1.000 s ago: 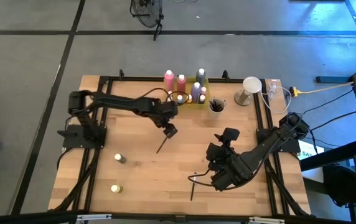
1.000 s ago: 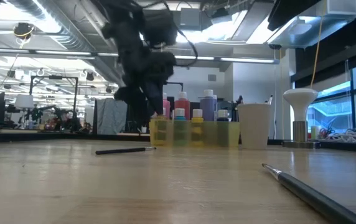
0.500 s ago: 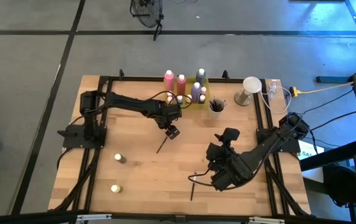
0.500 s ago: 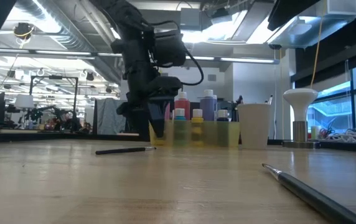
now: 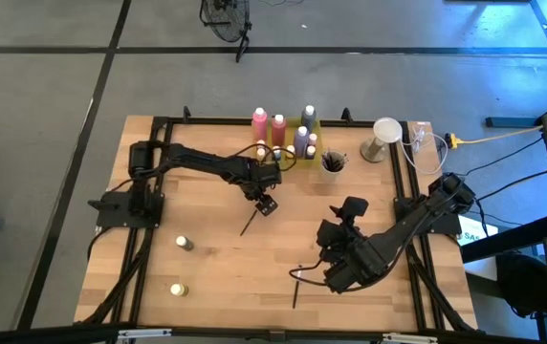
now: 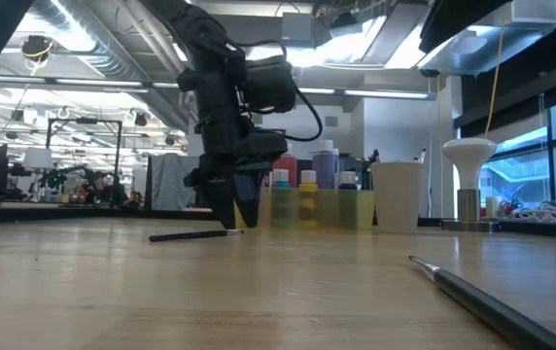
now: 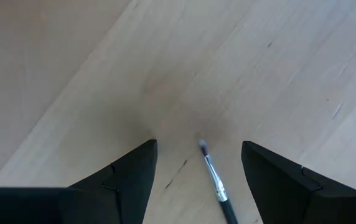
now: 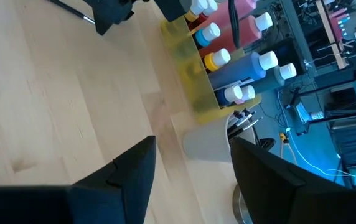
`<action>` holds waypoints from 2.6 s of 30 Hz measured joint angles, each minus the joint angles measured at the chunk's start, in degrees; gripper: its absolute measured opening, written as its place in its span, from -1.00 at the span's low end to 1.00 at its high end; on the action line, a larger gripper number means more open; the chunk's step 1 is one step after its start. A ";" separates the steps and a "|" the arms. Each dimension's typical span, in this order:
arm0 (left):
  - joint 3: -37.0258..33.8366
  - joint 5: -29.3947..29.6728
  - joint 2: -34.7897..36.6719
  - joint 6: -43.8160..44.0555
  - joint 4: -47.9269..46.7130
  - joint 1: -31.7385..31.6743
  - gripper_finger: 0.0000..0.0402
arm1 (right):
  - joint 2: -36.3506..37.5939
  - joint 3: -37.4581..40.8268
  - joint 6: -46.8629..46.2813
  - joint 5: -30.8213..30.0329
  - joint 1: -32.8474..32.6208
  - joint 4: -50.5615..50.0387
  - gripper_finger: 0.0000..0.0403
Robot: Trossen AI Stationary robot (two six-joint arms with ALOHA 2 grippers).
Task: Pick & Place Paint Supplies
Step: Put the silver paint brush into the white cup
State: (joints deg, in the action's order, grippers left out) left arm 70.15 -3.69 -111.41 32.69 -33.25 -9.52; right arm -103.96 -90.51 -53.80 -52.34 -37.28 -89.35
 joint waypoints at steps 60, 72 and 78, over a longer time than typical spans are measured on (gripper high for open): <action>6.84 2.80 -5.62 2.06 -11.48 0.79 -0.03 | -0.02 3.29 -1.27 -0.13 1.67 0.43 0.04; 14.69 4.56 -10.60 1.43 -17.67 1.29 -0.02 | -0.02 3.29 -1.27 -0.11 1.81 0.82 0.04; 15.10 4.60 -10.74 1.05 -17.71 1.38 -0.02 | -0.02 3.29 -1.27 0.15 1.81 0.88 0.04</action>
State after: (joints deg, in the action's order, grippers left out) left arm 85.25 0.91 -122.15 33.74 -50.96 -8.14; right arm -103.98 -87.22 -55.07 -52.18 -35.46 -88.47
